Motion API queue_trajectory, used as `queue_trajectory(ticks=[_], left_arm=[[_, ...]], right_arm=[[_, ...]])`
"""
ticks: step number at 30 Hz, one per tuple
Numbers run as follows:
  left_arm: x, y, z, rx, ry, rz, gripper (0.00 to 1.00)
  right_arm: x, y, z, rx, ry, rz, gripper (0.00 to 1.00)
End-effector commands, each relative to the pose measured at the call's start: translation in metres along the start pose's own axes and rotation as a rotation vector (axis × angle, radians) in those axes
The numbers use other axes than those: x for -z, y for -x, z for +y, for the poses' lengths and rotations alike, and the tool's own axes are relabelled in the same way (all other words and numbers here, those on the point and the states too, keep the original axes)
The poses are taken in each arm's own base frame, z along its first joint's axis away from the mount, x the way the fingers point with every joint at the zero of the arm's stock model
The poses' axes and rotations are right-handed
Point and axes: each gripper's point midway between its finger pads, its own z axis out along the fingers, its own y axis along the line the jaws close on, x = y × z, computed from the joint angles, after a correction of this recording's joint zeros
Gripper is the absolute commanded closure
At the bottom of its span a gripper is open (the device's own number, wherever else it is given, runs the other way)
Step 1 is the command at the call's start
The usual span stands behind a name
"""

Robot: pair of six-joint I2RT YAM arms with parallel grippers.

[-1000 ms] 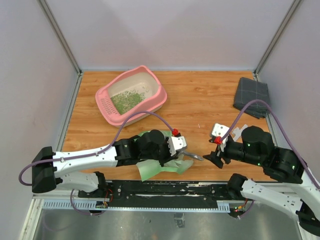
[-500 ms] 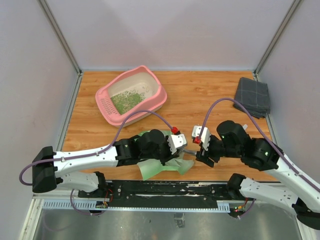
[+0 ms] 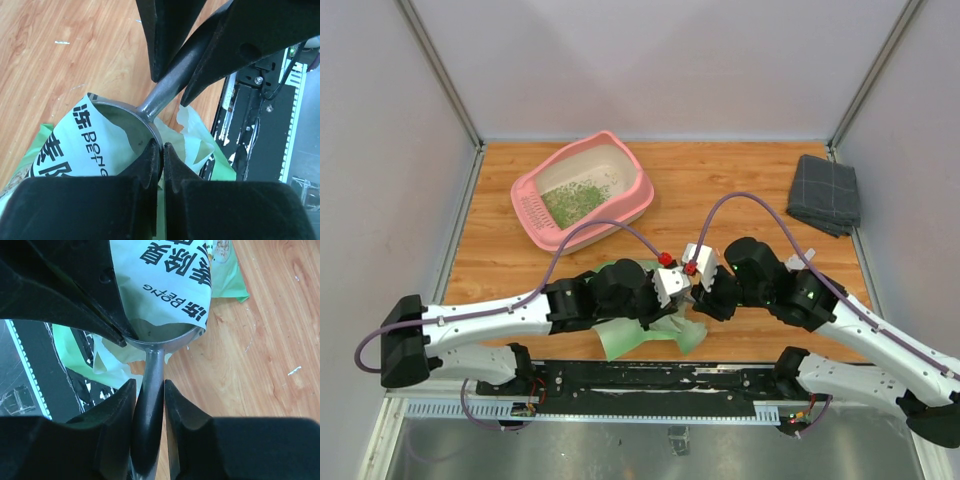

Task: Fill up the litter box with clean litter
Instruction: 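Scoop the cat litter from the cat litter bag.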

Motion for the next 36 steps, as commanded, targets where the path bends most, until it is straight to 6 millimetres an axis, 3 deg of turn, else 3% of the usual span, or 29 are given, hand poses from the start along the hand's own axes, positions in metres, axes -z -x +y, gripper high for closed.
queue_trajectory(ticks=[1,3,4,8,11,16,18,22,25,30,33,36], left_arm=[[0.009,0.044,0.001,-0.018,0.006,-0.164,1.0],[0.011,0.044,0.001,-0.014,0.005,-0.173,1.0],[0.011,0.045,0.0,-0.014,0.004,-0.178,1.0],[0.015,0.048,0.002,0.003,0.016,-0.21,1.0],[0.02,0.05,0.005,0.021,0.037,-0.235,0.98],[0.03,0.036,0.023,0.104,0.152,-0.181,0.6],[0.039,0.03,0.024,0.16,0.172,-0.163,0.58],[0.064,0.039,0.021,0.345,0.182,-0.209,0.48],[0.084,0.04,0.019,0.479,0.2,-0.176,0.43],[0.122,0.029,0.007,0.446,0.142,-0.143,0.4],[0.148,0.033,0.015,0.401,0.17,-0.202,0.43],[0.16,0.036,0.023,0.36,0.214,-0.216,0.46]], right_arm=[[-0.006,-0.002,-0.006,-0.003,-0.021,-0.007,0.71],[-0.007,-0.008,-0.004,0.013,-0.01,0.013,0.64],[-0.008,-0.011,-0.004,0.027,-0.007,0.025,0.65],[-0.008,-0.014,-0.005,0.059,-0.008,0.028,0.98],[-0.005,-0.009,-0.003,0.079,0.003,-0.003,0.99],[-0.002,-0.003,-0.01,0.257,-0.025,-0.101,0.99],[-0.002,0.002,-0.014,0.327,-0.033,-0.119,0.99],[0.003,0.024,-0.018,0.308,-0.06,-0.18,0.99],[0.003,0.028,-0.016,0.274,-0.069,-0.239,0.99],[0.014,0.025,-0.012,0.297,-0.098,-0.345,0.99],[0.037,0.024,-0.01,0.332,-0.117,-0.364,0.99],[0.05,0.021,-0.003,0.345,-0.096,-0.372,0.99]])
